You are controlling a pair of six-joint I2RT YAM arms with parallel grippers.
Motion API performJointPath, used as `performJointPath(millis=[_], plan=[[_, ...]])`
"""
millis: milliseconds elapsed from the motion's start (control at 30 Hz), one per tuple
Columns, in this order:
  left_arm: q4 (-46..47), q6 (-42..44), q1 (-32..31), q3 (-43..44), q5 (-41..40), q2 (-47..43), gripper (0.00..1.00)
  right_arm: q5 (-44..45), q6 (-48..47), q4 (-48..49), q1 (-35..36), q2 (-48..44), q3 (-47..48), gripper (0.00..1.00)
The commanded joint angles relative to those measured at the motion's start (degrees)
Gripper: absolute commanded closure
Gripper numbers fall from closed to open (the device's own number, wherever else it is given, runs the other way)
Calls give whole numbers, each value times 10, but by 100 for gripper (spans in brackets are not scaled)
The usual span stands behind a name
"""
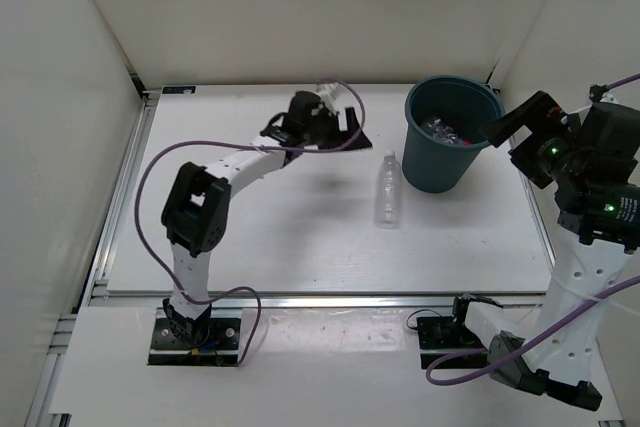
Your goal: Put the plastic bottles in the bin
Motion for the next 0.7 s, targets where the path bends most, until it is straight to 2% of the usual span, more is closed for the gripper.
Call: performJointPath(millis=[0,333,467,667], plan=[[-13,18,-36,-13,52,14,0,-17,3,32,-1,-20,-14,0],[-19,-5,-55,-21,83,85,0,22,-16,19,-1,-20,-21,0],[-19,-17,-75,13,104,126,0,47,-16,7,-1,-31,-32,0],[-25,-62,-92,115,152,224,0,53,-23,2,-1,-36,-45,0]])
